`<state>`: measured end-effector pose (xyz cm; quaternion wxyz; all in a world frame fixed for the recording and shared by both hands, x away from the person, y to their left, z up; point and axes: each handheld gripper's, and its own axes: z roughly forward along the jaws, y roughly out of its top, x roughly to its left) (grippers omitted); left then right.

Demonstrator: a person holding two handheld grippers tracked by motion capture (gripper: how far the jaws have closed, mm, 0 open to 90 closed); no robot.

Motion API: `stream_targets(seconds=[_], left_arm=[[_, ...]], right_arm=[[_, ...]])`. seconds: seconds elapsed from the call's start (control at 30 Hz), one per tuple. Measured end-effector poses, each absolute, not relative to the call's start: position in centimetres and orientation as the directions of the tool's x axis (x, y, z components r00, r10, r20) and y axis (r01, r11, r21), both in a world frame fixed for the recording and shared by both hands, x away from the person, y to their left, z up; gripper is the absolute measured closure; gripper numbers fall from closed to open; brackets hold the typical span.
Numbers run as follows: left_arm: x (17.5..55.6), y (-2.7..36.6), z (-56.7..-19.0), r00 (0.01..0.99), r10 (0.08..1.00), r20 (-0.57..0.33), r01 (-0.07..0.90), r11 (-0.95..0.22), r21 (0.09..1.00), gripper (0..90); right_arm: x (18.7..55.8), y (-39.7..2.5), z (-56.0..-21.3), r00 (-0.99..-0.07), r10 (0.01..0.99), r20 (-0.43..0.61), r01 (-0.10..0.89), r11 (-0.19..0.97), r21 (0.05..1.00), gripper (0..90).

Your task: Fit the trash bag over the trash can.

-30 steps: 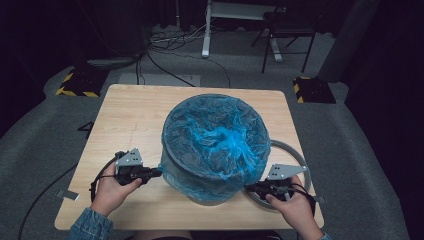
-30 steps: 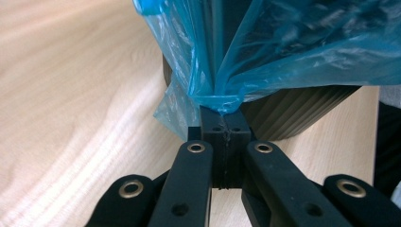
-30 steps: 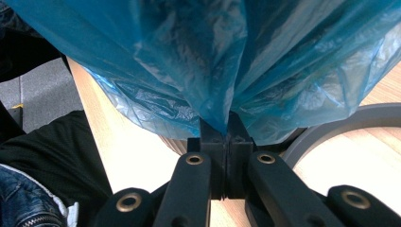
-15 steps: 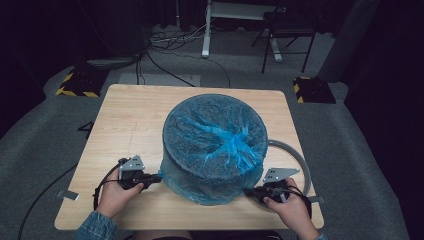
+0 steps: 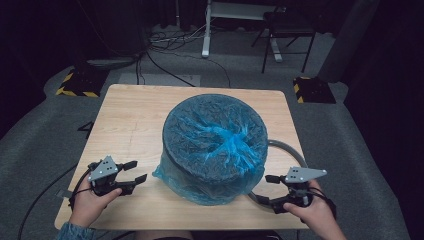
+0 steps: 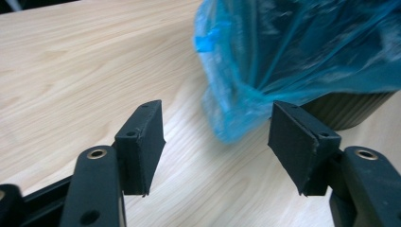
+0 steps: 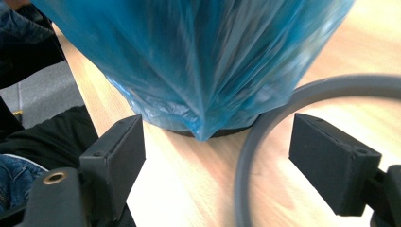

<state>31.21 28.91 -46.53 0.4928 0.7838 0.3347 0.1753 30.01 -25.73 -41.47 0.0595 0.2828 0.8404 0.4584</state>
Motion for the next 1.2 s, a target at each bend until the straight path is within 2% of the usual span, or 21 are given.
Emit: stream_targets(seconds=[0.27, 0.57, 1.2], left_arm=[[31.6, 29.7, -47.4, 0.677, 0.735, -0.022, 0.381, -0.325, 0.866, 33.8], [32.0, 29.7, -48.3, 0.666, 0.746, -0.019, 0.419, -0.353, 0.836, 32.4], [32.1, 29.8, -49.1, 0.654, 0.756, -0.039, 0.458, -0.354, 0.815, 31.2]], right_arm=[[30.1, -27.4, -35.6, -0.811, 0.579, 0.078, 0.344, 0.365, 0.865, 17.3], [31.1, -26.6, -29.8, -0.806, 0.591, 0.025, 0.281, 0.346, 0.895, 17.1], [35.1, -22.2, -23.0, -0.826, 0.563, 0.005, 0.240, 0.344, 0.908, 16.7]])
